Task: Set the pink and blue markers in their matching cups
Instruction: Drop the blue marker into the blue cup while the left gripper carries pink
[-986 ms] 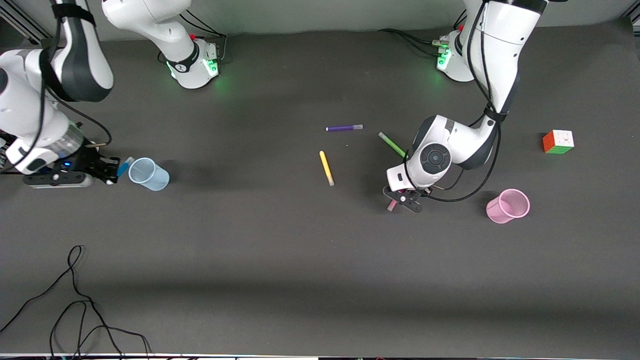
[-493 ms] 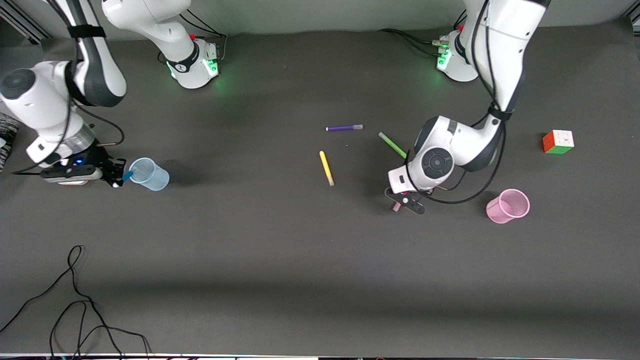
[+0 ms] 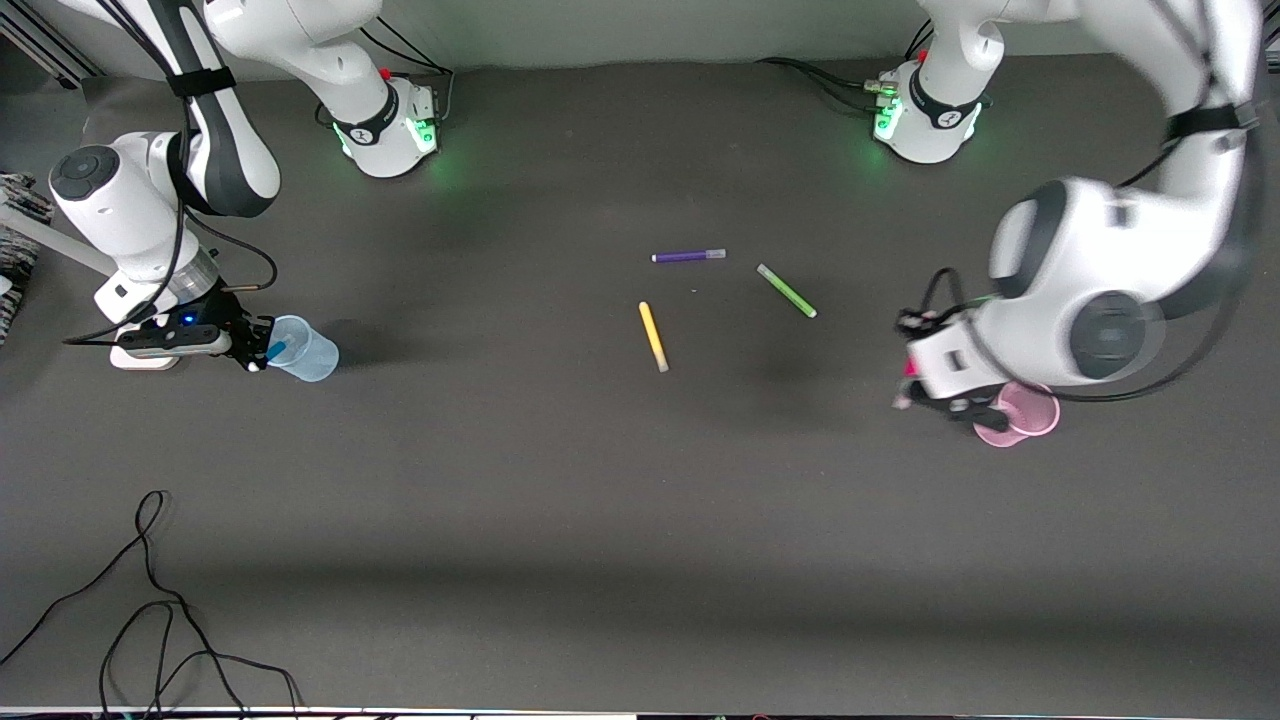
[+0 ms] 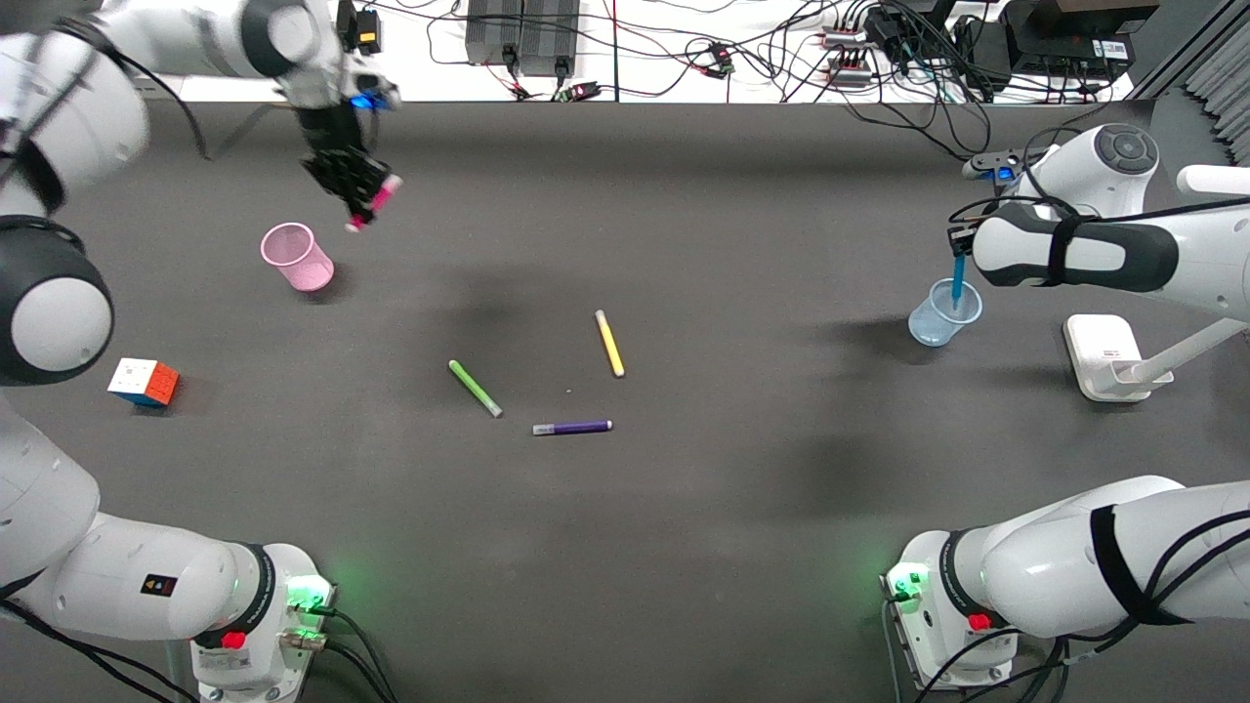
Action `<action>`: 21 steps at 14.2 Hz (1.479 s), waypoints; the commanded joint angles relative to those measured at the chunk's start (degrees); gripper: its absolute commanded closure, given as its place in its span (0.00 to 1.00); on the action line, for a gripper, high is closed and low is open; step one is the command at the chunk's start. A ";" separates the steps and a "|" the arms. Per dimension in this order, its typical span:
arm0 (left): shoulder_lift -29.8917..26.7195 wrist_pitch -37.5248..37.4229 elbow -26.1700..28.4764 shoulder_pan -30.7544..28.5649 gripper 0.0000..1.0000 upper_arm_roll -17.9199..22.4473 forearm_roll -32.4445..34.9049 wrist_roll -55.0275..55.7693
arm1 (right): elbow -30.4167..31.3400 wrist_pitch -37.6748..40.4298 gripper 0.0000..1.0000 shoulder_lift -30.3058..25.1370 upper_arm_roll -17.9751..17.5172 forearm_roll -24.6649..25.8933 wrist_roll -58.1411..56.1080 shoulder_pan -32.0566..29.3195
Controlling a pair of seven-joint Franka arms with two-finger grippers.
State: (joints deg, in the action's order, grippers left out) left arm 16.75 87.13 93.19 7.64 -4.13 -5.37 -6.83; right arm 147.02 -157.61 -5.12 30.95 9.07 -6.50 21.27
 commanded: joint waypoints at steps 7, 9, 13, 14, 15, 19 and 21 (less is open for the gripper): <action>4.25 -14.71 -7.15 -11.59 1.00 -0.18 10.45 1.65 | -1.37 2.82 0.00 0.47 0.78 0.86 0.08 0.35; 6.79 -14.28 -7.15 -12.47 1.00 0.08 11.87 1.82 | -4.09 8.52 0.00 0.12 0.43 0.33 0.08 0.35; 14.08 -13.57 -9.16 -12.21 1.00 0.09 13.11 3.32 | -9.27 19.16 0.00 -1.99 -3.85 -2.20 0.78 -0.95; 16.45 -13.57 -10.91 -12.04 1.00 0.09 13.11 3.41 | -11.82 23.28 0.00 -2.43 -6.57 -3.00 1.13 -2.36; 18.73 -13.66 -12.50 -11.95 1.00 0.09 13.28 3.58 | -15.41 29.06 0.00 -2.61 -8.60 -3.53 1.75 -2.89; 23.67 -13.22 -15.58 -11.86 1.00 0.09 14.69 3.58 | -27.64 47.11 0.00 -4.18 -14.58 -3.89 6.32 -3.69; 24.55 -11.99 -15.76 -11.95 1.00 0.09 14.78 3.58 | -31.33 51.42 0.00 -5.42 -18.36 -3.89 6.94 -5.87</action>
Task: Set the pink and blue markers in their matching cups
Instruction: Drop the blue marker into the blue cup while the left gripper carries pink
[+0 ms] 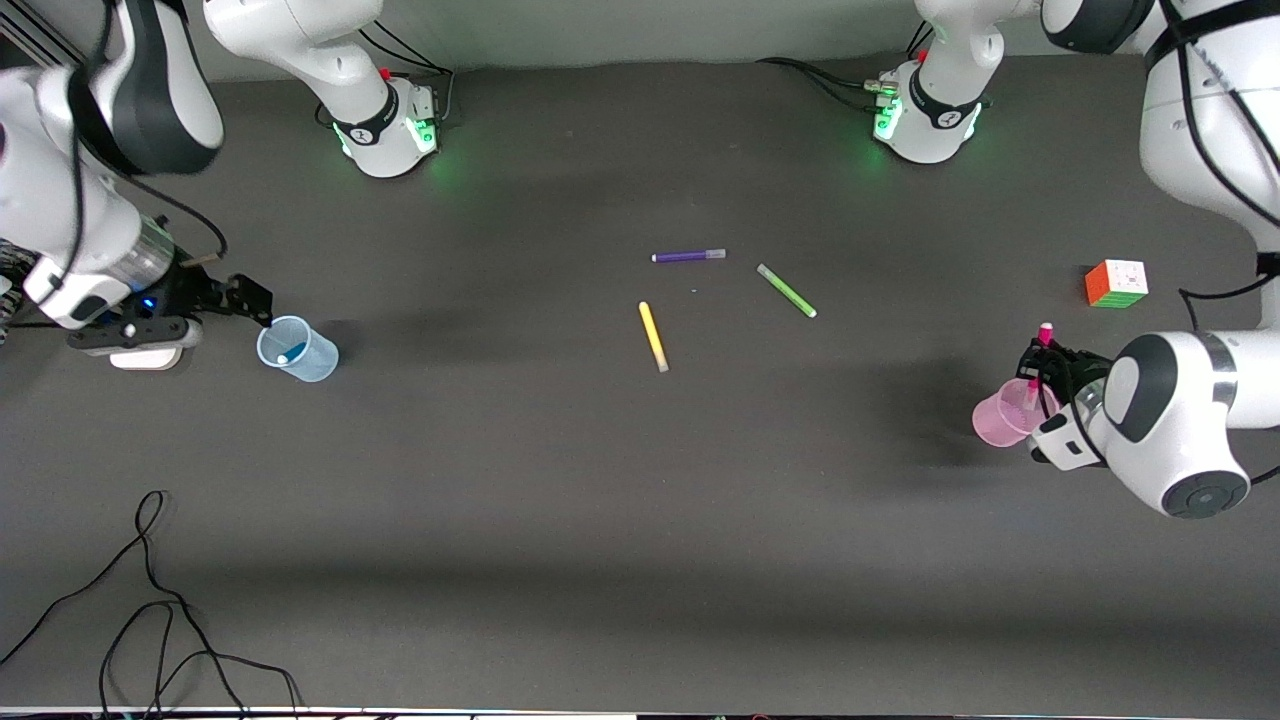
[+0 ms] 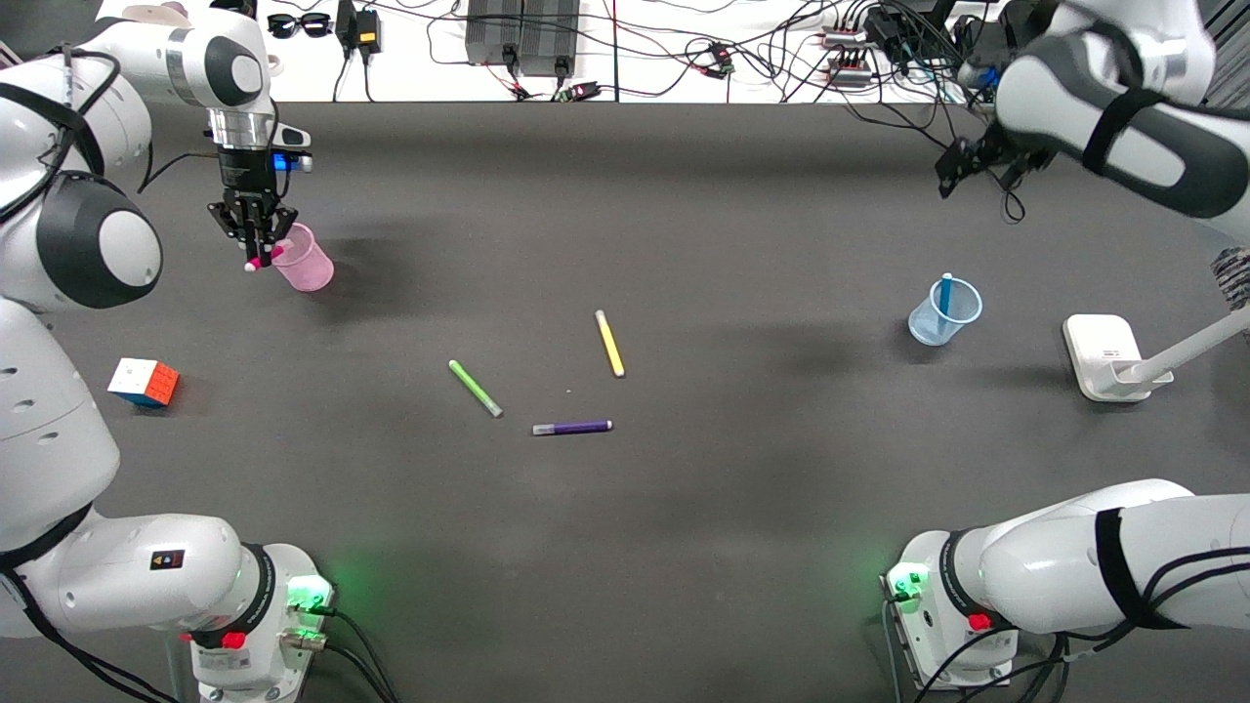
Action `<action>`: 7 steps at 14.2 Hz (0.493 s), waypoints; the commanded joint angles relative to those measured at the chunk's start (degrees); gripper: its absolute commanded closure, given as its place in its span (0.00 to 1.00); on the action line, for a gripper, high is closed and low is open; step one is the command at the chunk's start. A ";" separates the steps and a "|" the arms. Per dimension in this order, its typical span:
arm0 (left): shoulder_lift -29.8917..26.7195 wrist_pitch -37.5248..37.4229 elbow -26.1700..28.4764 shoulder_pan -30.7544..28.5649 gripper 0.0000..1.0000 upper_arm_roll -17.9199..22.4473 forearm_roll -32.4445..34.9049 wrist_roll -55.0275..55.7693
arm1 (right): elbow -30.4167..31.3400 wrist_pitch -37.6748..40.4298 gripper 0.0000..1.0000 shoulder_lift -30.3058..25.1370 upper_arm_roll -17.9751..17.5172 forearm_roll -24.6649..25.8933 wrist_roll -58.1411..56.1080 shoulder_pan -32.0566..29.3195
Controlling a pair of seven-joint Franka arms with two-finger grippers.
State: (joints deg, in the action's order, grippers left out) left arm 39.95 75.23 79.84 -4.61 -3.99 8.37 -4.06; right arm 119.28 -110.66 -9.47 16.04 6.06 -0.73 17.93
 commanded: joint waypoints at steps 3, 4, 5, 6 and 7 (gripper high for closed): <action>2.06 1.75 -2.40 0.30 0.69 -0.14 1.03 0.72 | -10.80 10.72 0.00 0.32 -8.12 -1.57 1.35 -6.14; 2.06 2.11 -2.40 0.30 0.01 -0.14 1.03 -0.41 | -12.56 10.99 0.00 1.11 -9.17 -3.32 1.70 -8.41; 1.80 2.02 -2.49 0.30 0.00 -0.14 0.95 -0.42 | -14.06 11.08 0.00 1.90 -10.84 -5.51 1.70 -10.53; 1.63 2.02 -2.67 0.30 0.00 -0.23 0.95 -0.16 | -15.73 12.13 0.00 2.96 -11.64 -6.40 1.35 -11.59; 1.62 1.76 -3.19 0.39 0.00 -0.32 0.95 0.02 | -18.27 14.23 0.00 4.79 -11.82 -6.41 1.35 -11.43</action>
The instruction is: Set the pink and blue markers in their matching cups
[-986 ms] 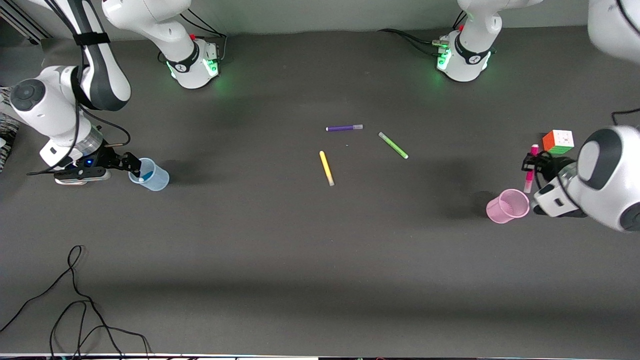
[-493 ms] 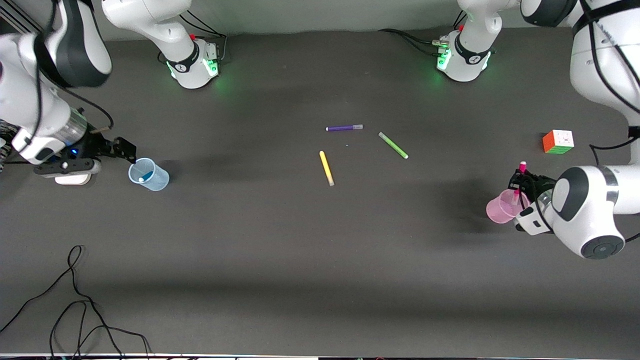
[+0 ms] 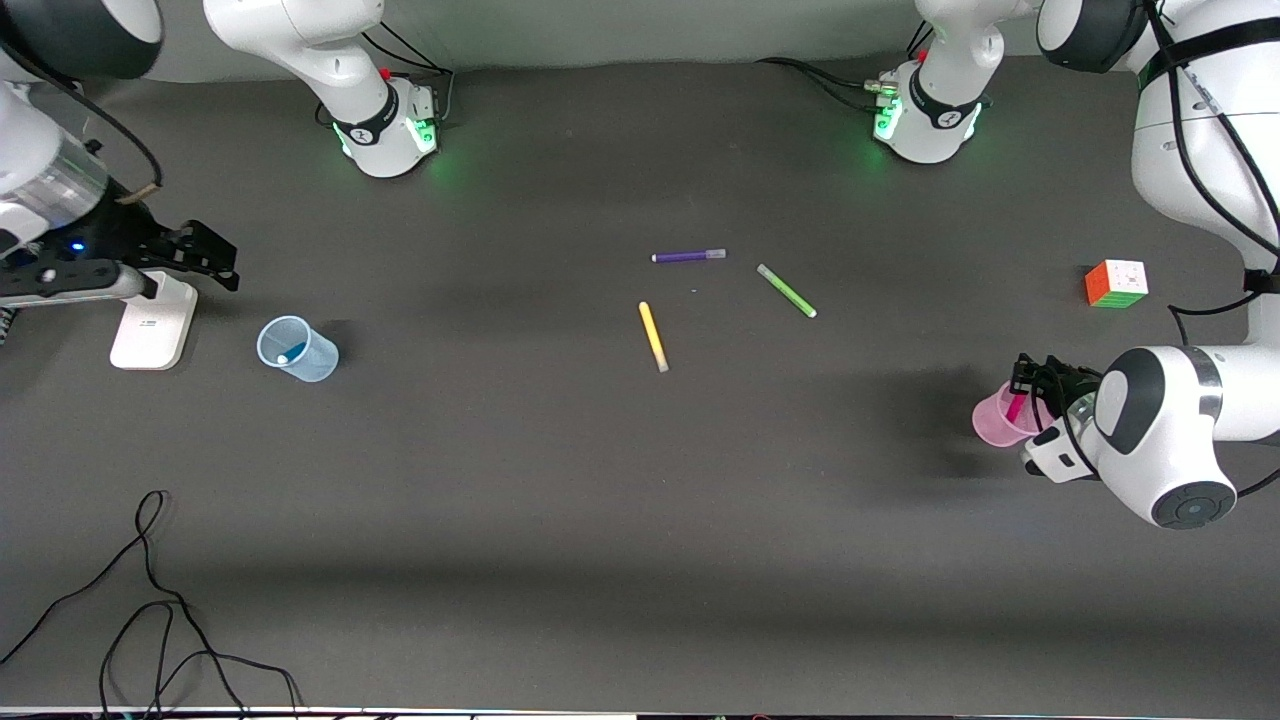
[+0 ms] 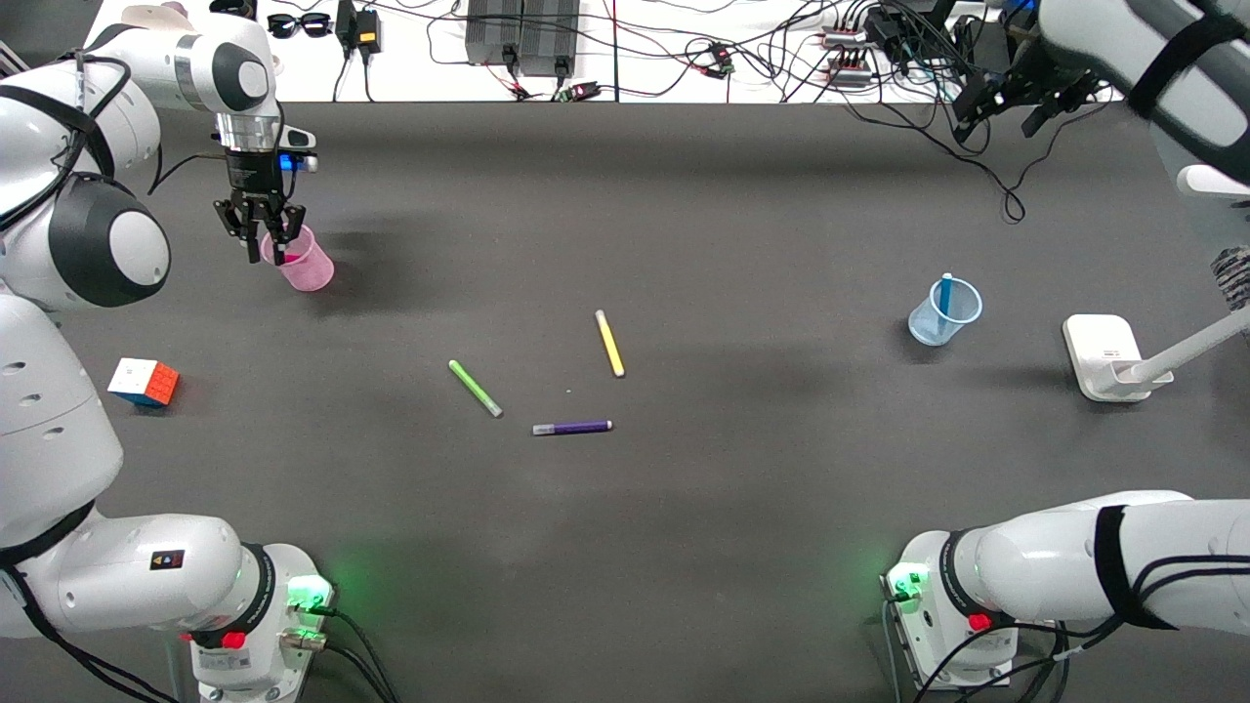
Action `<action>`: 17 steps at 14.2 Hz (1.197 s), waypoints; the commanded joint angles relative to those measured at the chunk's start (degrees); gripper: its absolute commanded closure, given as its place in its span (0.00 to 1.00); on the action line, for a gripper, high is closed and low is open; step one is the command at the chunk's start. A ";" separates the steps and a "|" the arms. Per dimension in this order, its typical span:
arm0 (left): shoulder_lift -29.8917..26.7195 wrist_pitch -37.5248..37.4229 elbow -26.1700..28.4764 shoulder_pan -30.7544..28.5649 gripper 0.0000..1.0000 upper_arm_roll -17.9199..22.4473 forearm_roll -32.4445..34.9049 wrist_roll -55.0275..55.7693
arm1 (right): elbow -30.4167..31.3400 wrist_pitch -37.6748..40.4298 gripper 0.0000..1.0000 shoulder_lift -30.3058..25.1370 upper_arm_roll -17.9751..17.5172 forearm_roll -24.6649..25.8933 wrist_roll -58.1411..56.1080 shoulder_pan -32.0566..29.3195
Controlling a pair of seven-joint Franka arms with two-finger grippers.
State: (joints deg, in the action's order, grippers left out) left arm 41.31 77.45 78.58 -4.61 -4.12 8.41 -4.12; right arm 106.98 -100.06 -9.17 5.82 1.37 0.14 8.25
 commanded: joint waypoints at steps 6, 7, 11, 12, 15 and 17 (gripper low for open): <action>-3.06 -0.91 -6.69 0.30 0.00 0.08 1.17 1.75 | -10.03 5.85 0.00 8.21 -1.60 -1.98 3.71 -1.04; -4.56 -0.55 -6.08 0.22 0.00 -0.09 1.08 1.92 | -9.42 4.97 0.00 8.21 -1.60 -1.90 4.86 -0.61; -16.23 3.74 1.11 -0.40 0.00 -0.18 -2.07 1.66 | -8.63 2.59 0.00 9.17 -1.51 -1.19 6.18 -0.43; -19.13 5.50 2.96 -0.49 0.00 -0.18 -3.13 1.66 | -8.71 2.59 0.00 9.17 -1.60 -1.54 6.27 -0.43; -27.75 11.21 9.99 -0.66 0.00 -0.18 -4.89 1.66 | -8.71 3.38 0.00 8.30 -1.60 -1.81 6.19 -0.34; -33.46 14.55 14.65 -0.66 0.00 -0.18 -6.03 1.75 | -8.63 3.38 0.00 8.21 -1.60 -1.81 6.19 -0.16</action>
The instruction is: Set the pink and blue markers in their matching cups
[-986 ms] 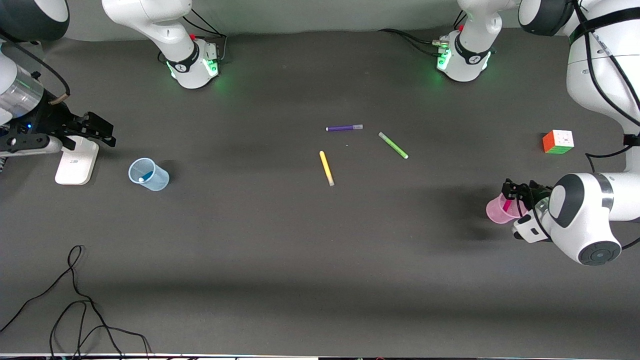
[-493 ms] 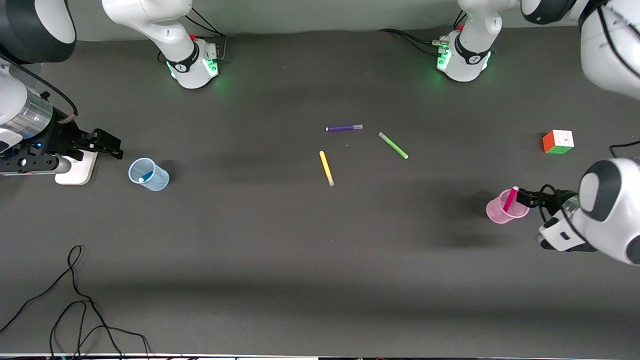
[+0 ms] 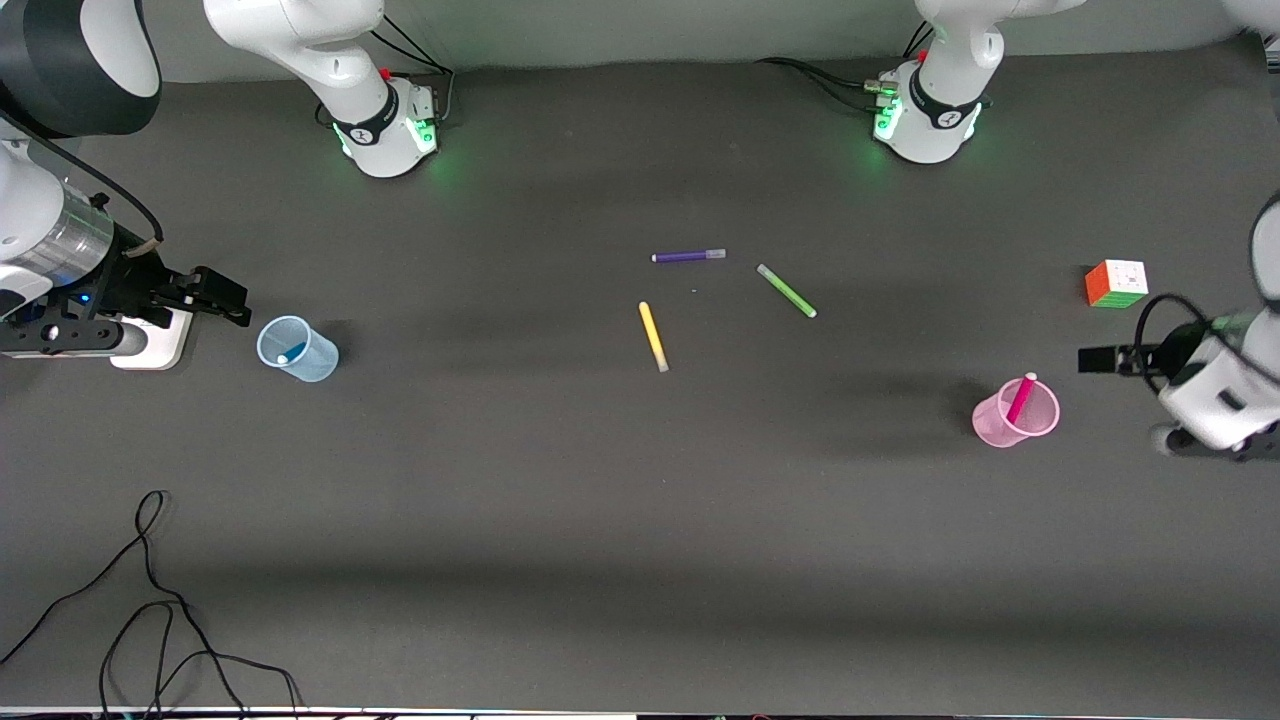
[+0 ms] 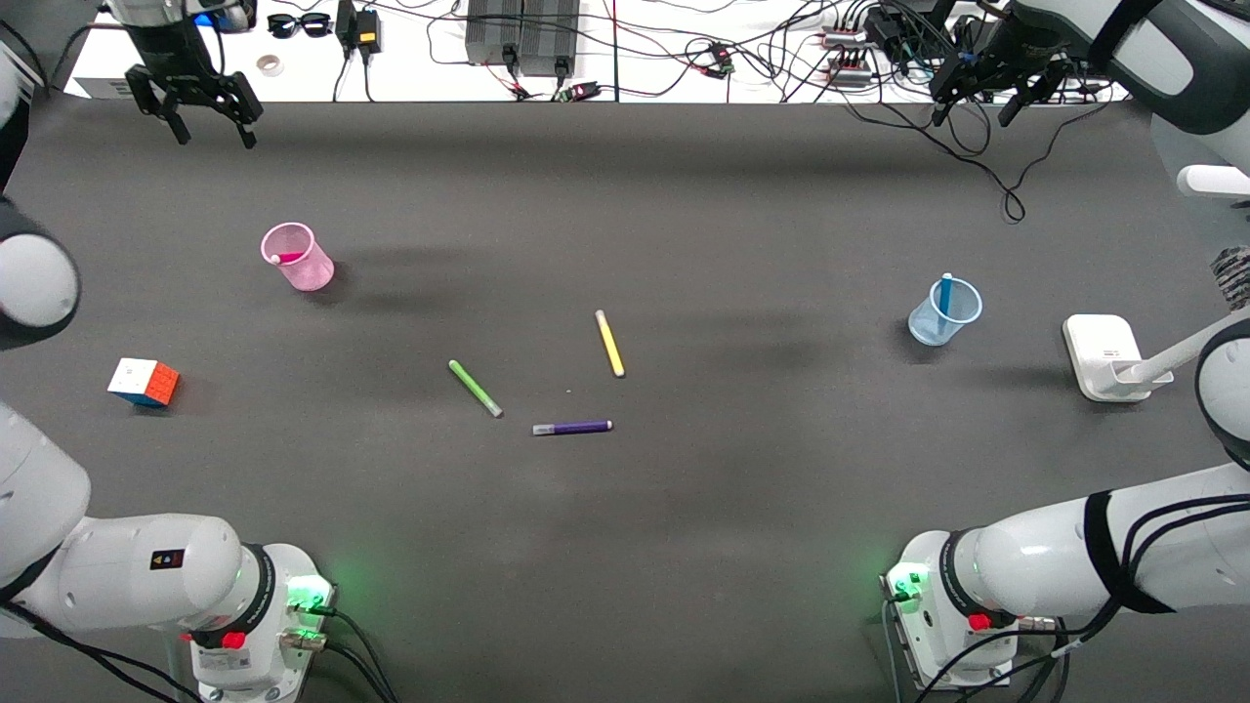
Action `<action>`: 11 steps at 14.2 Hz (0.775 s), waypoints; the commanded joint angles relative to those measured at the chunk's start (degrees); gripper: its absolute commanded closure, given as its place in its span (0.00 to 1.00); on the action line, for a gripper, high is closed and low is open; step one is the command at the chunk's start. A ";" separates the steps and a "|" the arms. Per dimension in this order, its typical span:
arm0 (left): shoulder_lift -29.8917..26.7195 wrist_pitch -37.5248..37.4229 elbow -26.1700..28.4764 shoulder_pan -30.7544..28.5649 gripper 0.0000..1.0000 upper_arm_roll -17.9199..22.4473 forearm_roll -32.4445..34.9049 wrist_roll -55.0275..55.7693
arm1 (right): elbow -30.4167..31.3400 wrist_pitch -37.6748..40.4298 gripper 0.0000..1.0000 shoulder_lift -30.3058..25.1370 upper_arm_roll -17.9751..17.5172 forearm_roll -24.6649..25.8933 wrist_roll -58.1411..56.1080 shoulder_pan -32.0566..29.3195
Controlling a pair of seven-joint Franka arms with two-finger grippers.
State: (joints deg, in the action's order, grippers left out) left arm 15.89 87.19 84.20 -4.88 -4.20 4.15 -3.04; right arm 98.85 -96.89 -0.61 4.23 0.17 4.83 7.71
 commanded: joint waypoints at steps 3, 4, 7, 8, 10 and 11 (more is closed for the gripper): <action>-13.25 7.47 12.74 0.65 0.00 -0.10 -3.54 1.72 | -0.67 0.30 0.00 -0.36 -0.10 -0.61 1.50 0.55; -14.04 7.21 12.65 2.14 0.00 0.07 -3.71 3.64 | -0.59 0.73 0.00 -0.27 -0.10 -0.69 1.50 0.64; -15.19 6.07 12.39 5.14 0.00 0.59 -4.59 7.08 | -0.59 0.74 0.00 0.08 -0.19 -0.78 1.23 1.35; -15.19 5.46 12.13 7.06 0.00 2.69 -4.68 6.82 | -0.59 0.74 0.00 0.17 -0.19 -0.70 1.49 1.69; -15.37 4.57 11.77 9.36 0.00 6.22 -5.64 6.21 | -0.67 0.82 0.00 0.17 -0.19 -0.78 1.58 1.96; -15.63 4.57 11.77 9.45 0.00 6.40 -5.73 5.60 | -0.67 0.83 0.00 0.08 -0.10 -0.78 1.58 1.96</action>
State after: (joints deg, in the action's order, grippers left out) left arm 2.09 92.23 94.70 2.99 -0.28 -0.46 3.11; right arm 98.85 -96.69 -0.60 3.96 0.11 4.97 9.30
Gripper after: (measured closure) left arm 0.000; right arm 0.000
